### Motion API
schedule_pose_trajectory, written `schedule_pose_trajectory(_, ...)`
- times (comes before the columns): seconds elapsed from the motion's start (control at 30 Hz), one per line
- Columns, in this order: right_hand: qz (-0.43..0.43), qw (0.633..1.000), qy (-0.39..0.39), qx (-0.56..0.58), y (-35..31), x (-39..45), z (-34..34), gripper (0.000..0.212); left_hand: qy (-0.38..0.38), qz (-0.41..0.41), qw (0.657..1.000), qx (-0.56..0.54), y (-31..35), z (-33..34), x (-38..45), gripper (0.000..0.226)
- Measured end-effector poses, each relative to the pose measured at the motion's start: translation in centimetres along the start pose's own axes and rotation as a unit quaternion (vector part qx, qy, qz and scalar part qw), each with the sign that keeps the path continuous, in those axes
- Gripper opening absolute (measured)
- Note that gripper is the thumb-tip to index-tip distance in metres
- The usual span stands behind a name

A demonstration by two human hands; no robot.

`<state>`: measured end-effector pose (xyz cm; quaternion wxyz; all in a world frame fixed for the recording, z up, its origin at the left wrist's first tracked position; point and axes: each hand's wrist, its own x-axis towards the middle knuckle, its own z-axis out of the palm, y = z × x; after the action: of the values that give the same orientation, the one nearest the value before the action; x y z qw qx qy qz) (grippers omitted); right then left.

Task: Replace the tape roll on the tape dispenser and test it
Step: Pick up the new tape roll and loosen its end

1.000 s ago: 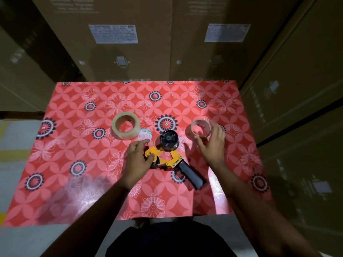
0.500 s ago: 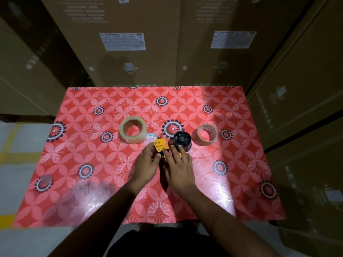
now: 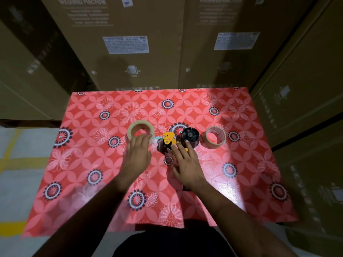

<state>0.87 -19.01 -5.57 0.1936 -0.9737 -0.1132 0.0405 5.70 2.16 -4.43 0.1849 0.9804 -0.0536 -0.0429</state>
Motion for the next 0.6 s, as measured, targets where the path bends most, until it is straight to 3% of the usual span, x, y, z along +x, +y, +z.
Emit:
schedule_pose_trajectory(0.1,-0.002,0.999,0.033,0.01,-0.5,-0.2,-0.7,0.069,-0.04,0.027,0.998,0.049,-0.8,-1.3,2.5,0.078)
schedule_pose_trajectory(0.2,-0.009,0.994,0.088,0.058,-1.4,-0.3,-1.9,0.062,-0.066,0.021,0.997,0.027,-1.0,-2.3,3.2,0.088)
schedule_pose_trajectory(0.3,0.002,0.977,0.12,0.175,-2.8,-0.3,-3.4,0.056,-0.042,-0.017,0.986,-0.161,-0.1,-3.6,2.2,0.071)
schedule_pose_trajectory(0.4,0.012,0.94,0.12,0.318,-4.0,0.1,-5.1,0.05,-0.002,-0.105,0.903,-0.416,2.3,-6.1,-0.6,0.058)
schedule_pose_trajectory(0.5,-0.013,0.915,0.084,0.394,-5.0,0.1,-7.7,0.05,-0.003,-0.112,0.805,-0.583,5.4,-8.1,-3.5,0.044)
schedule_pose_trajectory(0.6,-0.04,0.894,0.098,0.435,-5.8,-0.6,-9.7,0.042,0.006,-0.071,0.771,-0.633,7.8,-9.2,-5.5,0.029)
